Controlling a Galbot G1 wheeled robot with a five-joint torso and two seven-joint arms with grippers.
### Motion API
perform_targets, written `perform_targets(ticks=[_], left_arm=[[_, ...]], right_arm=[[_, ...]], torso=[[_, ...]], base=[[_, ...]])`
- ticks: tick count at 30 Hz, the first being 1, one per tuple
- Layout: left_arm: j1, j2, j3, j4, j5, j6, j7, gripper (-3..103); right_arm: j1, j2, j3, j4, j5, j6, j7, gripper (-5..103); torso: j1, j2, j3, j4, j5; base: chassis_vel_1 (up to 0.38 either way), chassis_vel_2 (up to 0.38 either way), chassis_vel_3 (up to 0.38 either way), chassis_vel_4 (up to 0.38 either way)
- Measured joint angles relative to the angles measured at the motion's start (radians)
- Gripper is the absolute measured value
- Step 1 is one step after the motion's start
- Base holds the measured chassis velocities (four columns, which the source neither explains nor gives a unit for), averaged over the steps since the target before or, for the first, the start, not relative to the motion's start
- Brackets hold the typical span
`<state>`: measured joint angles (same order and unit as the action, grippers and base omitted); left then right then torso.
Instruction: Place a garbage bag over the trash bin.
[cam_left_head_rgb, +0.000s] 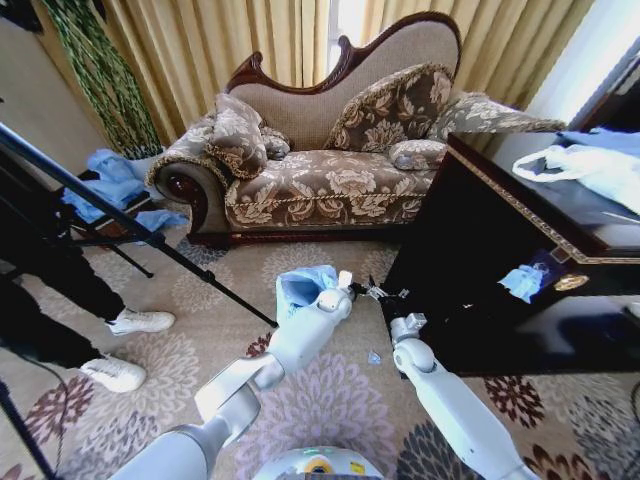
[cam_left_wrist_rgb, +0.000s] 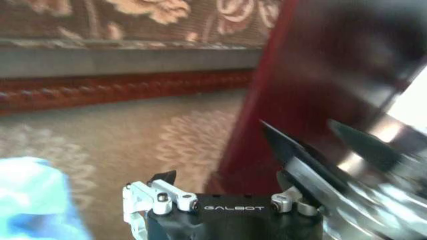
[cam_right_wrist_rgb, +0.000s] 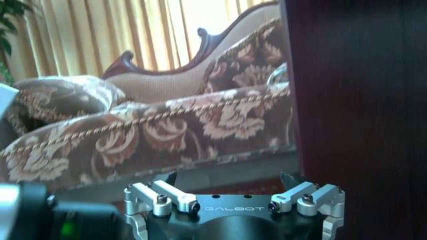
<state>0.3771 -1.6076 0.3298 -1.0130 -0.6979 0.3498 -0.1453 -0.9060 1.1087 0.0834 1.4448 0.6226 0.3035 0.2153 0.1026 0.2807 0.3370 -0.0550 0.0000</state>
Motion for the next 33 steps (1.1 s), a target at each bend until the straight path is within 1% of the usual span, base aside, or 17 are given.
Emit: perform_targets(ticks=[1, 2, 3, 5, 9, 14, 18, 20, 24, 28, 32, 33], left_arm=[[0.002, 0.001, 0.006, -0.018, -0.019, 0.012, -0.015, 100], [0.002, 0.001, 0.006, -0.018, -0.019, 0.012, -0.015, 100], [0.003, 0.002, 0.011, -0.038, -0.036, 0.022, -0.034, 100], [0.006, 0.002, 0.019, -0.048, -0.044, 0.028, -0.047, 100], [0.011, 0.003, 0.026, -0.048, -0.047, 0.035, -0.057, 100], [0.023, 0.000, 0.023, -0.029, -0.010, 0.033, -0.055, 100], [0.029, -0.003, 0.013, 0.014, 0.028, 0.028, -0.033, 100], [0.029, -0.002, 0.004, 0.027, 0.038, 0.027, -0.029, 100], [0.023, -0.002, -0.002, 0.045, 0.050, 0.028, -0.024, 100], [0.017, -0.002, -0.014, 0.057, 0.055, 0.031, -0.014, 100], [0.016, -0.002, -0.016, 0.028, 0.036, 0.062, -0.016, 100], [0.016, -0.002, -0.016, 0.028, 0.036, 0.062, -0.016, 100]], right_arm=[[0.000, -0.001, 0.002, 0.002, 0.001, 0.001, 0.000, 100], [0.000, -0.001, 0.002, 0.002, 0.001, 0.001, 0.000, 100], [-0.001, -0.002, 0.003, 0.003, 0.002, 0.003, 0.000, 100], [-0.002, -0.003, 0.003, 0.004, 0.003, 0.004, 0.000, 100], [-0.007, -0.003, 0.004, 0.004, 0.003, 0.004, 0.000, 100], [-0.017, 0.000, 0.003, 0.002, 0.002, 0.003, -0.002, 100], [-0.024, 0.003, 0.001, 0.004, 0.000, -0.001, -0.003, 100], [-0.024, 0.005, -0.003, 0.006, -0.001, -0.002, -0.003, 100], [-0.016, 0.006, -0.007, 0.008, -0.001, -0.003, -0.001, 100], [-0.008, 0.006, -0.010, 0.012, 0.000, -0.006, 0.002, 100], [-0.008, 0.005, -0.010, 0.004, -0.001, -0.007, 0.002, 100], [-0.008, 0.005, -0.010, 0.004, -0.001, -0.007, 0.002, 100]], torso=[[0.000, 0.000, 0.000, -0.0006, -0.0005], [0.000, 0.000, 0.000, -0.0006, -0.0005], [0.000, 0.000, 0.000, -0.0001, 0.0002], [0.000, 0.000, 0.000, 0.0001, -0.0001], [0.000, 0.000, 0.000, -0.0001, 0.0001], [0.000, 0.000, 0.000, 0.0000, -0.0001], [0.000, 0.000, 0.000, -0.0004, -0.0001], [0.000, 0.000, 0.000, 0.0002, 0.0003], [0.000, 0.000, 0.000, -0.0001, 0.0001], [0.000, 0.000, 0.000, 0.0002, 0.0000], [0.000, 0.000, 0.000, -0.0002, 0.0000], [0.000, 0.000, 0.000, -0.0002, 0.0000]], base=[[0.000, 0.000, 0.000, 0.000], [0.000, 0.000, 0.000, 0.000], [0.000, 0.000, 0.000, 0.000], [0.000, 0.000, 0.000, 0.000], [0.000, 0.000, 0.000, 0.000], [0.000, 0.000, 0.000, 0.000], [0.000, 0.000, 0.000, 0.000], [0.000, 0.000, 0.000, 0.000], [0.000, 0.000, 0.000, 0.000], [0.000, 0.000, 0.000, 0.000], [0.000, 0.000, 0.000, 0.000], [0.000, 0.000, 0.000, 0.000]])
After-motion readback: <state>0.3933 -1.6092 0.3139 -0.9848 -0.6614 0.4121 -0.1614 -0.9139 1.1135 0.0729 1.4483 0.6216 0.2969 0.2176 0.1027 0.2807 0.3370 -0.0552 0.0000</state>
